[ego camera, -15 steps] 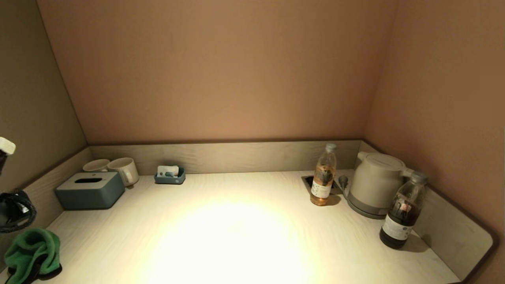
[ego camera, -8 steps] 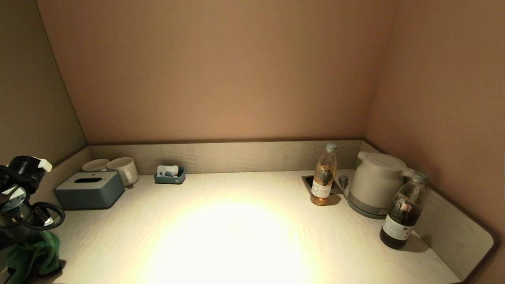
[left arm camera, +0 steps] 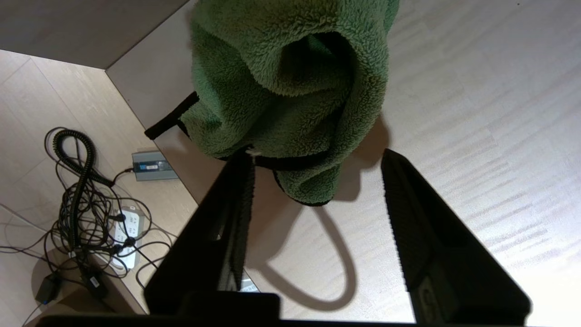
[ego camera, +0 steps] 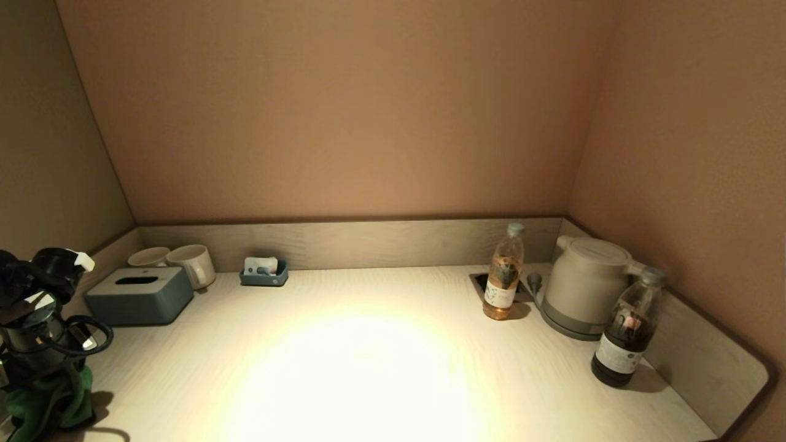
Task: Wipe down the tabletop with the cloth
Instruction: Pick up the tablecloth
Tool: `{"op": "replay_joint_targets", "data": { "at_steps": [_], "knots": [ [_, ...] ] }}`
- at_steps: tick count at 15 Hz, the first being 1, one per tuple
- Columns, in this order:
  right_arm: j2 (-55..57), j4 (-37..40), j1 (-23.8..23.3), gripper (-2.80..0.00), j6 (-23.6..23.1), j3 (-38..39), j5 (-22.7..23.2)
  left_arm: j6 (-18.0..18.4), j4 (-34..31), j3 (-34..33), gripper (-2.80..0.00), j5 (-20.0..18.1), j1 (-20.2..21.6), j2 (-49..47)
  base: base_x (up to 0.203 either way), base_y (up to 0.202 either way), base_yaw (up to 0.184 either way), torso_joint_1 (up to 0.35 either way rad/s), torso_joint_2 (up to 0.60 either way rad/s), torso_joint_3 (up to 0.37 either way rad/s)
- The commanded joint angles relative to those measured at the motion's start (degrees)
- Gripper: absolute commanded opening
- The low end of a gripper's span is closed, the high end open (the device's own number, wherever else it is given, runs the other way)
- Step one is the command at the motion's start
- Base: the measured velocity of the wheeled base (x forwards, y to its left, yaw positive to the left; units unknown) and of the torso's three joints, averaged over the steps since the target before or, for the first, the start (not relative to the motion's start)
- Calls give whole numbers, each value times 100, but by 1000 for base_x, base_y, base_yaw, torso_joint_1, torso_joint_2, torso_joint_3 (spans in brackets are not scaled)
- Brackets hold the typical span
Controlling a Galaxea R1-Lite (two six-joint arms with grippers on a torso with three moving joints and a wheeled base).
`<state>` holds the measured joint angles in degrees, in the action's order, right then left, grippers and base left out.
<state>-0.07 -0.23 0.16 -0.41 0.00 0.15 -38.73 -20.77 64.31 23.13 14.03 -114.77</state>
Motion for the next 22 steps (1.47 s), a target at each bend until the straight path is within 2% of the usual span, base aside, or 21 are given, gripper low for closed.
{"op": "replay_joint_targets", "data": {
  "at_steps": [1,2,9,18,22],
  "knots": [
    [7,-3,2,-280,-2,0,3,-33,-14,108,0,4,16,-44,0,0,0,0,0,0],
    [7,-3,2,-280,-2,0,3,-56,-20,268,0,-15,31,-110,0,0,0,0,0,0],
    [7,-3,1,-280,-2,0,3,-249,-88,293,0,27,46,-205,0,0,0,0,0,0],
    [7,-3,0,-280,-2,0,3,-348,-90,929,0,59,569,-963,0,0,0,0,0,0],
    [7,-3,2,-280,-2,0,3,-437,-23,1044,0,-14,631,-1317,0,0,0,0,0,0]
  ]
}}
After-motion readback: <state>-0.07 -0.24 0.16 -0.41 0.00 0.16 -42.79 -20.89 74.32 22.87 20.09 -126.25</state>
